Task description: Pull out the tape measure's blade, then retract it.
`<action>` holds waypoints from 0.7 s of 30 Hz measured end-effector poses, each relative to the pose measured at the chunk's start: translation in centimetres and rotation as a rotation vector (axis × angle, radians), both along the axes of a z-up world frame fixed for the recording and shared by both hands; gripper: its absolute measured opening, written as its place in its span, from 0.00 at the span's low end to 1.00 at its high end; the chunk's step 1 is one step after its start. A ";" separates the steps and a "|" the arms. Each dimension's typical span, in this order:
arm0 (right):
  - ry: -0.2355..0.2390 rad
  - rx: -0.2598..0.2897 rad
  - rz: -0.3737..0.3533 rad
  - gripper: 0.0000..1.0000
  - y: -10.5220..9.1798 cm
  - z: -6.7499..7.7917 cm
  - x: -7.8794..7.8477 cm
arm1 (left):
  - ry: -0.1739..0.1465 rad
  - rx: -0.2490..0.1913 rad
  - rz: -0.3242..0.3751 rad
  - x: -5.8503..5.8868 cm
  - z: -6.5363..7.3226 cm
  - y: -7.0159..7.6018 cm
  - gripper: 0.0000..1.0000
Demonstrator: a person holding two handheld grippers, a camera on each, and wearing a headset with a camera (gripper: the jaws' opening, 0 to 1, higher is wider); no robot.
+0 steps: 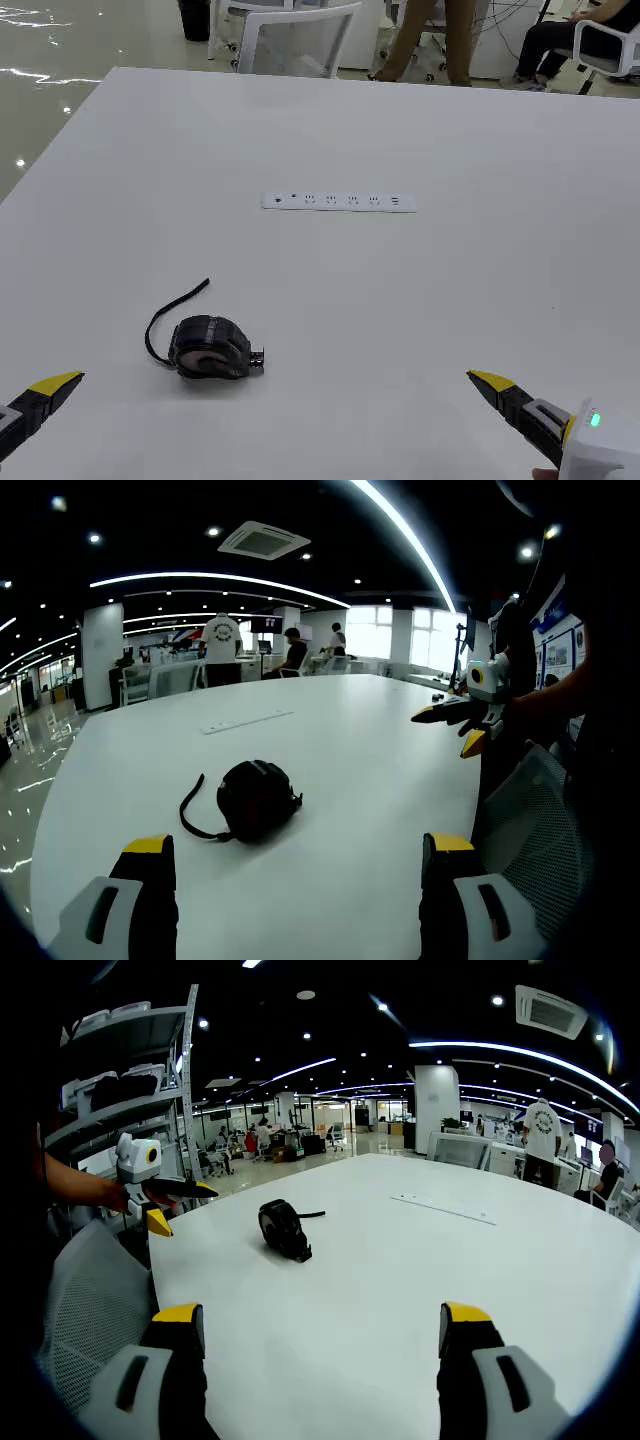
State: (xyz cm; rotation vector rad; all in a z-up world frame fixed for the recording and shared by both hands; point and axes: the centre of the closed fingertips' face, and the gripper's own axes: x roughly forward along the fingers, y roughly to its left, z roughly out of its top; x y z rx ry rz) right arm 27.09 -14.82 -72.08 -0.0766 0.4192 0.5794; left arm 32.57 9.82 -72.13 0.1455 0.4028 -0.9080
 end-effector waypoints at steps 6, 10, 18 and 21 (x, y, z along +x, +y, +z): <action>0.004 0.003 0.002 1.00 0.0 -0.1 0.0 | 0.000 0.007 -0.004 0.1 -0.1 0.1 1.00; 0.004 0.000 0.005 1.00 0.0 -0.1 -0.1 | -0.001 0.008 -0.006 0.1 0.0 0.0 1.00; 0.008 -0.014 0.020 0.99 0.0 -0.1 -0.2 | -0.001 0.014 -0.017 -0.2 0.0 -0.1 0.99; 0.008 -0.028 0.031 0.99 -0.1 -0.2 -0.2 | 0.000 0.014 -0.021 -0.1 0.1 -0.1 0.99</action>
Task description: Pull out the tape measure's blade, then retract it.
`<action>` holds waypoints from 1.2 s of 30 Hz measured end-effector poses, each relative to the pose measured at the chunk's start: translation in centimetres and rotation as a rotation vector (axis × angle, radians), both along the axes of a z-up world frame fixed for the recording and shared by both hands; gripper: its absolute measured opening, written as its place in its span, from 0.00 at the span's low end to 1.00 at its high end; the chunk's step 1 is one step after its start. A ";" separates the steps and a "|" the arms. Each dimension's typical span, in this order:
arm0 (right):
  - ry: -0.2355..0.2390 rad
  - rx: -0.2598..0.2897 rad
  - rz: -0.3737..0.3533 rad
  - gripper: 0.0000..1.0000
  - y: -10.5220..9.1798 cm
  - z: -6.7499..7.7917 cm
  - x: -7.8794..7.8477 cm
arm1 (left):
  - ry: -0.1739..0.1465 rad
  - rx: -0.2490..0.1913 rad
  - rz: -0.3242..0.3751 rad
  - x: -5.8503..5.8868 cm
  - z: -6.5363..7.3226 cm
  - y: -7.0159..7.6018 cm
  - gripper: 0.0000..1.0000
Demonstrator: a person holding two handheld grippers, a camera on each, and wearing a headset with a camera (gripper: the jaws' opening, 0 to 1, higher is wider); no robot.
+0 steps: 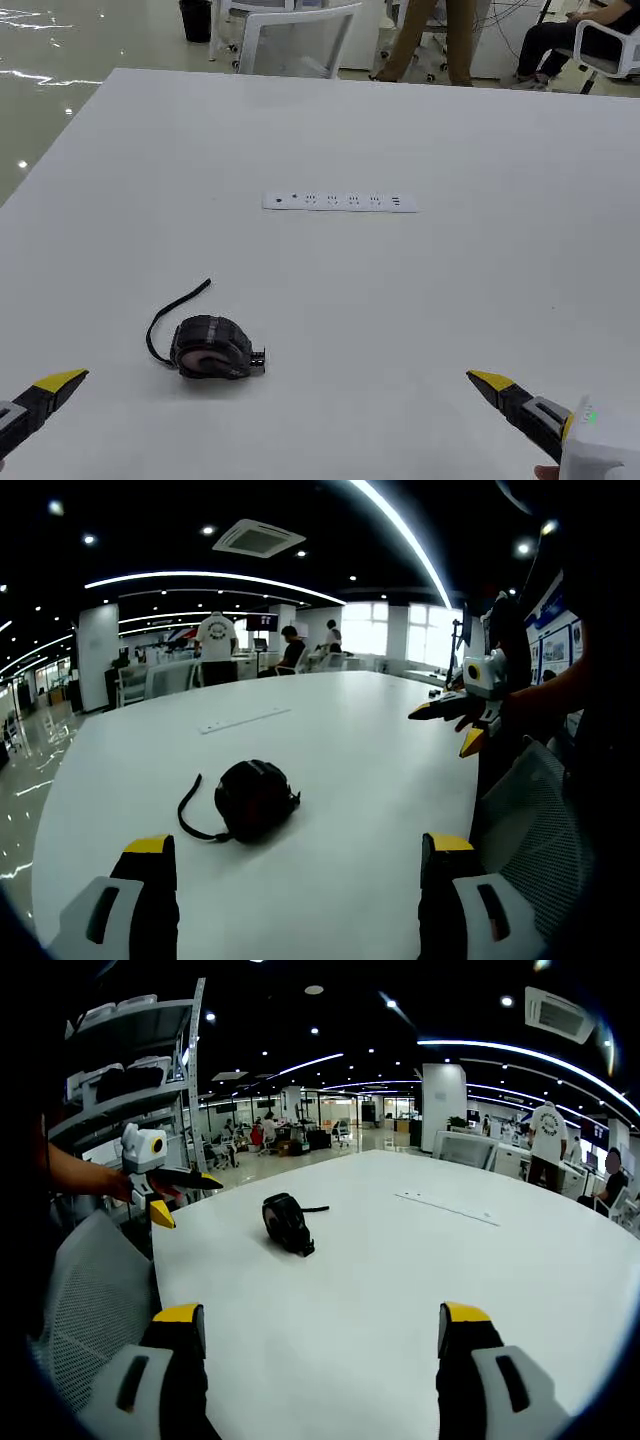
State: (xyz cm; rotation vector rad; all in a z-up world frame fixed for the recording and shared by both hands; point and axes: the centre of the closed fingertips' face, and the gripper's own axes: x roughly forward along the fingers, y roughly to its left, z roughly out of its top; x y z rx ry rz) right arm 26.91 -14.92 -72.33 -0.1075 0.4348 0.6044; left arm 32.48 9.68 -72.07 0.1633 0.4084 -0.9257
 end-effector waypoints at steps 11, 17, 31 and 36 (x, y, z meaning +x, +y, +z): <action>0.012 -0.032 0.039 0.97 -0.3 0.0 0.5 | 0.004 0.022 -0.019 0.8 -0.1 0.1 0.98; 0.018 -0.045 0.070 0.96 -0.4 0.0 1.1 | 0.008 0.038 -0.039 1.3 -0.2 -0.1 0.96; 0.031 -0.083 0.177 0.91 0.0 -0.3 2.6 | 0.008 0.088 -0.097 2.7 -0.8 -0.8 0.90; 0.032 -0.089 0.221 0.87 0.3 -0.5 3.2 | 0.004 0.106 -0.131 3.2 -0.9 -1.1 0.84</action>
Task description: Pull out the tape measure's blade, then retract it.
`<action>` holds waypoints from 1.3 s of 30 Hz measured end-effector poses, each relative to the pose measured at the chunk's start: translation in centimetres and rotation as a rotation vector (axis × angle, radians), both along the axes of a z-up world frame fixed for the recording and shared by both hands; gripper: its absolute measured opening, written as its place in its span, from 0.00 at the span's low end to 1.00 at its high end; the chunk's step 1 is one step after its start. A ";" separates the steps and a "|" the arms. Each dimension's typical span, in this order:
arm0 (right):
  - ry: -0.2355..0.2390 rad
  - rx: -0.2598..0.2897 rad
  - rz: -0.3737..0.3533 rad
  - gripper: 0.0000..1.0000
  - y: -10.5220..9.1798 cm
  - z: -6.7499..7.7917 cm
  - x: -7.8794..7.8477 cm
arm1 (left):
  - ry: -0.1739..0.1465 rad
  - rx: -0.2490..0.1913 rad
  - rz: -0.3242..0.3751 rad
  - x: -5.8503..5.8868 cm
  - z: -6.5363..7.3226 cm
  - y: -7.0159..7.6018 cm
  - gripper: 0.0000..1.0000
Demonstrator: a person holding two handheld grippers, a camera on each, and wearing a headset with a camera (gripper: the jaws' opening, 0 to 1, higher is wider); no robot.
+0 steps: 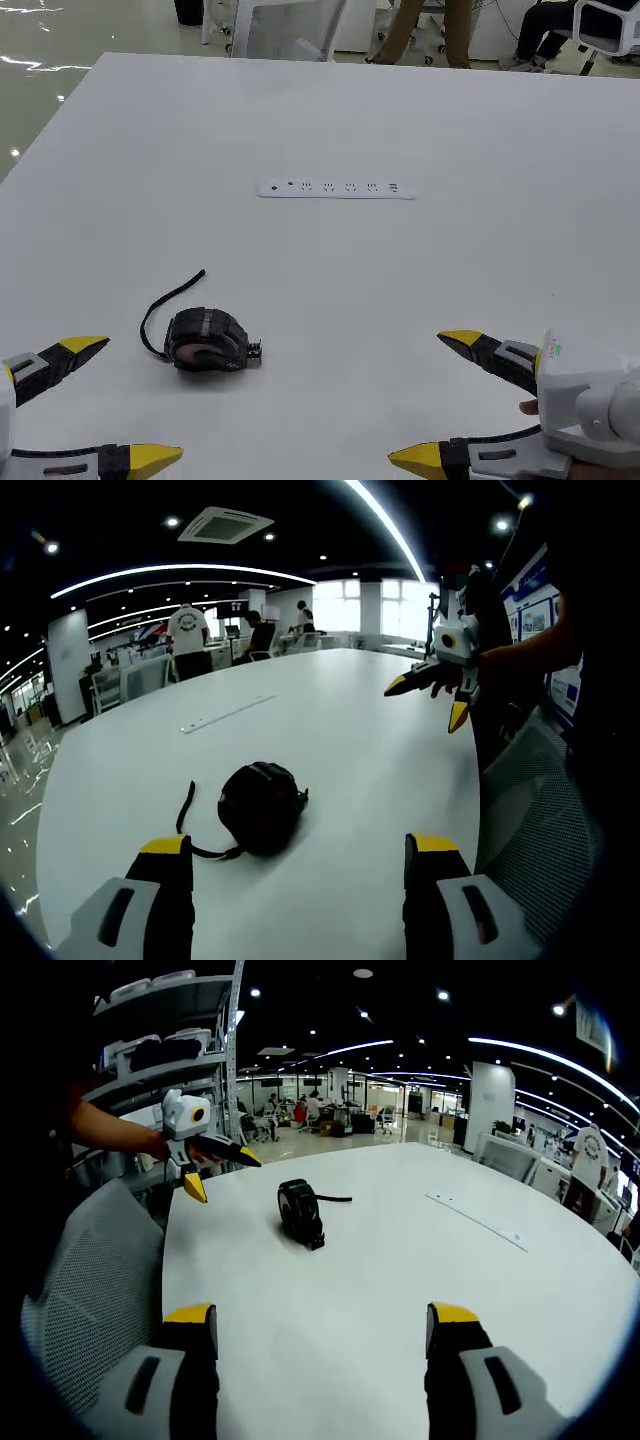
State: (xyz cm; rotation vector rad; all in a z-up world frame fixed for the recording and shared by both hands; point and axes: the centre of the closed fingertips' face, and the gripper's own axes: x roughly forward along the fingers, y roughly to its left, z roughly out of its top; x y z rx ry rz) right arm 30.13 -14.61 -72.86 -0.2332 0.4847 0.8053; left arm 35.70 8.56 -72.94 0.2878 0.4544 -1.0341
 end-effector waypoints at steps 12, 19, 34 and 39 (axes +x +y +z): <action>0.012 -0.032 0.081 0.77 0.5 -0.8 1.6 | -0.001 0.037 -0.052 1.1 -0.7 -0.5 0.78; 0.015 -0.044 0.122 0.72 1.1 -1.2 2.2 | 0.002 0.062 -0.080 1.7 -1.0 -0.8 0.72; 0.000 -0.102 0.252 0.61 3.1 -2.6 5.1 | 0.006 0.166 -0.186 4.1 -2.7 -1.5 0.63; 0.005 -0.101 0.279 0.59 3.9 -3.0 5.8 | 0.009 0.195 -0.216 4.6 -3.3 -1.8 0.61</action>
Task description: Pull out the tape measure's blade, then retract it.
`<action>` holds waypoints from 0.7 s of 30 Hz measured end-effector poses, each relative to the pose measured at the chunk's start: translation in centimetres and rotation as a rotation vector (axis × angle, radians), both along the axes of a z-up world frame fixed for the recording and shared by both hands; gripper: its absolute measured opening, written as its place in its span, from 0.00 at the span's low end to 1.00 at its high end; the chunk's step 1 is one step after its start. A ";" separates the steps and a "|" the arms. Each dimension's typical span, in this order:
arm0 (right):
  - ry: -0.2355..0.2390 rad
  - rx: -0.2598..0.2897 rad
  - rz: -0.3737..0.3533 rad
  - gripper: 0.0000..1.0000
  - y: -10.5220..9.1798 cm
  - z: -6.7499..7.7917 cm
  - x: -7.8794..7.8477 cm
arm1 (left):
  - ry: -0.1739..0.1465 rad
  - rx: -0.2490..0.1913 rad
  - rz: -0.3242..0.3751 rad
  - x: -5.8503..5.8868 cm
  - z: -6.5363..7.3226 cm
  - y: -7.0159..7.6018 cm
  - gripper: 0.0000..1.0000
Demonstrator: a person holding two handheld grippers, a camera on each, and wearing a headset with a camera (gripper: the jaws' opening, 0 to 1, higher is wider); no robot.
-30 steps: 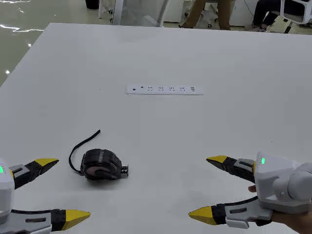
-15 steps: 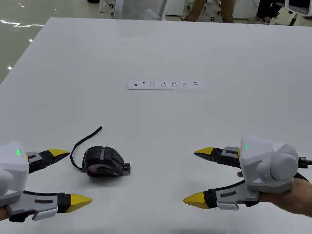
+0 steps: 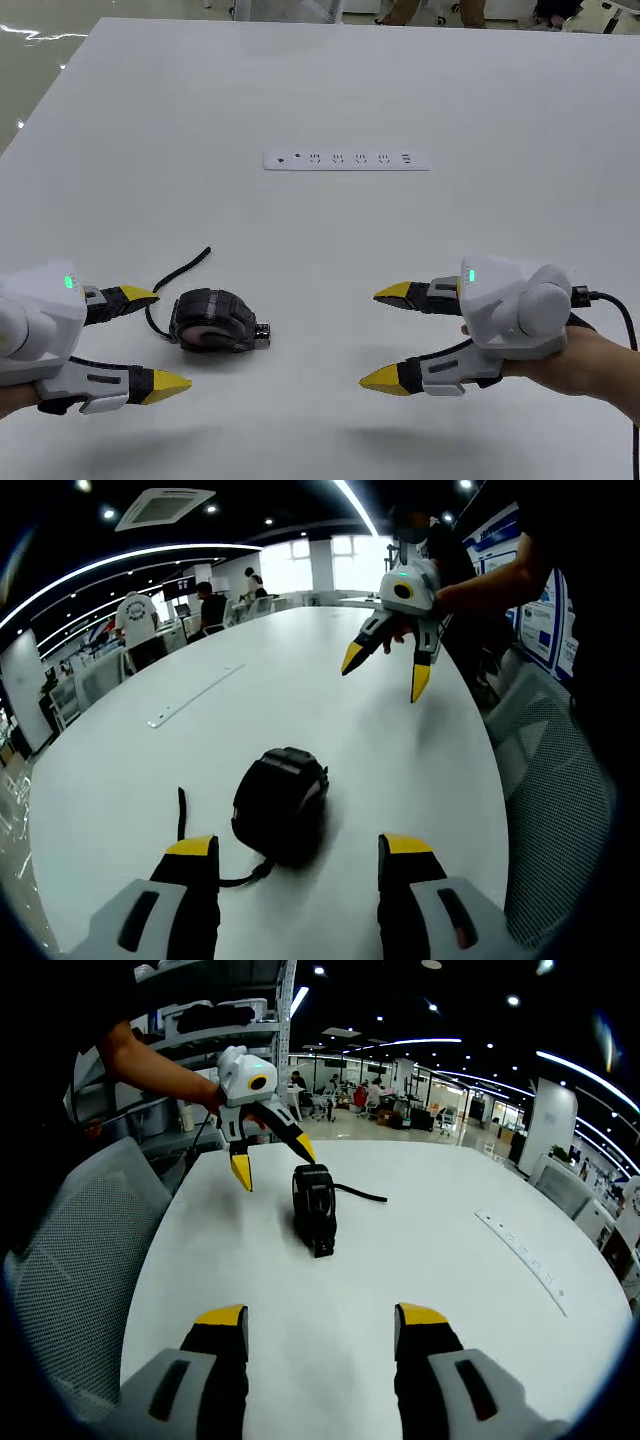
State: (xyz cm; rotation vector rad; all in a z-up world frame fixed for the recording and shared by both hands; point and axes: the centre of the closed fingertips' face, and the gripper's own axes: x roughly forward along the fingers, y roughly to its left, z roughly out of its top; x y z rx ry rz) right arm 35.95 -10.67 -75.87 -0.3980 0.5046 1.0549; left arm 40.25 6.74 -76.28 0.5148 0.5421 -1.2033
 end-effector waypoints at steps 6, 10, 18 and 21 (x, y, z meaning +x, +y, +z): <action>-0.005 -0.009 0.033 0.55 1.1 -0.6 1.0 | 0.001 0.031 -0.038 0.6 -0.6 -0.5 0.58; -0.012 -0.023 0.056 0.52 1.6 -1.0 1.5 | 0.004 0.046 -0.053 1.1 -1.0 -0.6 0.55; -0.006 -0.022 0.077 0.47 3.0 -1.7 2.9 | 0.004 0.105 -0.125 2.2 -1.8 -1.0 0.48; -0.001 -0.020 0.084 0.46 3.5 -2.0 3.3 | -0.001 0.118 -0.148 2.3 -1.9 -1.1 0.47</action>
